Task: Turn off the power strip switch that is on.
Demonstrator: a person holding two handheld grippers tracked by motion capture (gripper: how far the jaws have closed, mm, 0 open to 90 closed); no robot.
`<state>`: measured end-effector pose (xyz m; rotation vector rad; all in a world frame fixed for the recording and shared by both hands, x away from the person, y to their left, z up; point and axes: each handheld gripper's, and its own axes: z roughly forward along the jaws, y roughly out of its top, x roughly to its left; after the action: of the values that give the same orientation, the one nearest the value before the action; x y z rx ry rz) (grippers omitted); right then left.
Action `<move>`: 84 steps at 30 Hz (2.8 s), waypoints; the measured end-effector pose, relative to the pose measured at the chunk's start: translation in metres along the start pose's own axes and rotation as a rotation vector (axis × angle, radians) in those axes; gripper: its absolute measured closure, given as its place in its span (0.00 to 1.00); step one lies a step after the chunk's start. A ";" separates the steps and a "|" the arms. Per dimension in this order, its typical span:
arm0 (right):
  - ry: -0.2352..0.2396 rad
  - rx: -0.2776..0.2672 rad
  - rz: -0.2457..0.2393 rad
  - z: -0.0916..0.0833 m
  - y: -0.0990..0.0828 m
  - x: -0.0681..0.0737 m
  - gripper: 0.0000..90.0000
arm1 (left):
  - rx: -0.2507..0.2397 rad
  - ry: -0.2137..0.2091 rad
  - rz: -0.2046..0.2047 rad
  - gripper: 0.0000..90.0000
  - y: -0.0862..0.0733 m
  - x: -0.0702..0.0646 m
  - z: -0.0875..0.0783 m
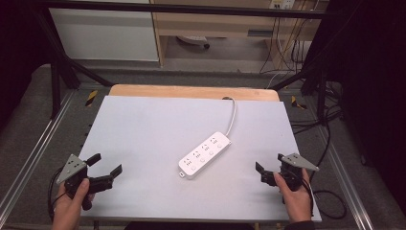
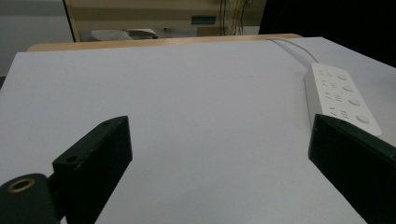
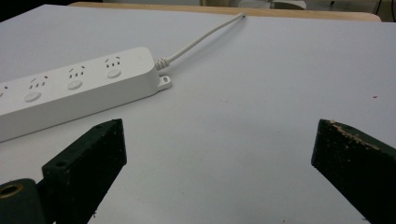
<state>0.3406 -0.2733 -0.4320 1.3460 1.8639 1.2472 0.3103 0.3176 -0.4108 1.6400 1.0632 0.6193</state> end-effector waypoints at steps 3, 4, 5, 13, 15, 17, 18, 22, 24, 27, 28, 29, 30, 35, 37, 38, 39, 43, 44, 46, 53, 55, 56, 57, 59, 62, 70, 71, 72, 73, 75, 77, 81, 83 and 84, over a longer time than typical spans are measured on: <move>-0.005 -0.008 0.002 -0.001 0.001 0.000 0.04 | 0.001 -0.001 0.001 0.07 0.000 0.000 0.000; -0.004 -0.011 0.007 -0.002 0.002 0.000 0.04 | 0.001 0.000 0.002 0.07 0.000 0.000 0.000; -0.004 -0.016 0.007 -0.002 0.003 0.000 0.03 | 0.001 -0.001 0.003 0.07 0.000 0.000 0.000; -0.001 -0.034 0.016 -0.007 0.005 -0.001 0.03 | 0.003 -0.003 0.007 0.07 0.000 0.000 0.000; 0.002 -0.038 0.015 -0.008 0.007 0.000 0.03 | 0.005 -0.003 0.005 0.07 0.000 0.000 0.000; 0.014 -0.038 0.021 -0.010 0.009 0.001 0.03 | 0.003 -0.001 0.003 0.07 -0.001 0.000 0.000; 0.020 -0.037 0.018 -0.011 0.010 0.001 0.03 | 0.003 -0.001 0.003 0.07 -0.001 0.000 0.000; 0.041 -0.059 0.028 -0.014 0.015 0.005 0.03 | 0.010 -0.004 0.005 0.07 -0.001 0.000 0.001; 0.043 -0.068 0.015 -0.016 0.017 0.009 0.03 | 0.010 -0.004 0.006 0.07 -0.001 0.000 0.001; 0.048 -0.085 0.008 -0.018 0.023 0.014 0.03 | 0.015 -0.008 0.007 0.07 -0.001 -0.001 0.002; 0.047 -0.094 0.007 -0.018 0.025 0.015 0.04 | 0.016 -0.008 0.010 0.07 -0.001 -0.001 0.002; 0.047 -0.104 0.011 -0.018 0.027 0.017 0.04 | 0.019 -0.011 0.008 0.07 -0.002 0.000 0.002; 0.047 -0.104 0.011 -0.018 0.027 0.017 0.04 | 0.019 -0.011 0.008 0.07 -0.002 0.000 0.002; 0.062 -0.114 -0.013 -0.013 0.042 0.026 0.04 | 0.022 -0.013 0.005 0.07 -0.002 -0.001 0.003; 0.068 -0.110 -0.025 -0.010 0.046 0.028 0.03 | 0.027 -0.012 0.005 0.07 -0.003 -0.001 0.003; 0.073 -0.108 -0.026 -0.008 0.048 0.029 0.03 | 0.029 -0.010 0.007 0.07 -0.003 -0.001 0.003; 0.080 -0.102 -0.031 -0.006 0.049 0.030 0.03 | 0.030 -0.010 0.008 0.07 -0.003 -0.001 0.003; 0.090 -0.095 -0.043 0.001 0.054 0.036 0.03 | 0.033 -0.009 0.011 0.07 -0.003 -0.001 0.004; 0.091 -0.095 -0.046 0.003 0.055 0.037 0.03 | 0.032 -0.008 0.009 0.07 -0.003 -0.001 0.004; 0.089 -0.091 -0.049 0.006 0.058 0.040 0.03 | 0.033 -0.007 0.010 0.07 -0.003 -0.001 0.004; 0.098 -0.091 -0.069 0.015 0.069 0.050 0.03 | 0.038 -0.007 0.008 0.07 -0.004 -0.001 0.004; 0.101 -0.090 -0.072 0.018 0.072 0.053 0.03 | 0.037 -0.008 0.007 0.07 -0.004 -0.001 0.004; 0.101 -0.089 -0.073 0.019 0.073 0.054 0.03 | 0.037 -0.009 0.008 0.07 -0.004 -0.001 0.004; 0.106 -0.085 -0.076 0.021 0.074 0.055 0.03 | 0.038 -0.007 0.009 0.07 -0.004 -0.001 0.004; 0.112 -0.079 -0.080 0.025 0.076 0.057 0.03 | 0.037 -0.006 0.008 0.07 -0.004 -0.001 0.004; 0.118 -0.071 -0.090 0.031 0.081 0.061 0.03 | 0.038 -0.007 0.007 0.07 -0.004 -0.001 0.004; 0.142 -0.063 -0.121 0.044 0.094 0.067 0.03 | 0.038 -0.007 0.004 0.07 -0.004 0.000 0.004; 0.147 -0.069 -0.126 0.046 0.095 0.068 0.03 | 0.039 -0.008 0.005 0.07 -0.004 -0.001 0.004; 0.150 -0.071 -0.124 0.047 0.096 0.068 0.03 | 0.038 -0.008 0.005 0.07 -0.004 -0.001 0.004; 0.153 -0.073 -0.123 0.049 0.096 0.069 0.03 | 0.039 -0.008 0.005 0.07 -0.004 -0.001 0.004; 0.158 -0.067 -0.123 0.052 0.098 0.070 0.03 | 0.039 -0.008 0.004 0.07 -0.004 0.000 0.004; 0.159 -0.062 -0.130 0.056 0.099 0.071 0.03 | 0.039 -0.008 0.001 0.07 -0.004 -0.001 0.004; 0.165 -0.051 -0.124 0.062 0.100 0.072 0.04 | 0.042 -0.008 0.002 0.07 -0.004 -0.001 0.004; 0.169 -0.046 -0.120 0.065 0.101 0.073 0.04 | 0.043 -0.008 0.003 0.07 -0.004 -0.001 0.004; 0.172 -0.044 -0.117 0.066 0.101 0.073 0.04 | 0.043 -0.008 0.003 0.07 -0.004 -0.001 0.004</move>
<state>0.4123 -0.1732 -0.3637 1.1198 1.9883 1.3710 0.3120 0.3152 -0.4162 1.6799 1.0752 0.5951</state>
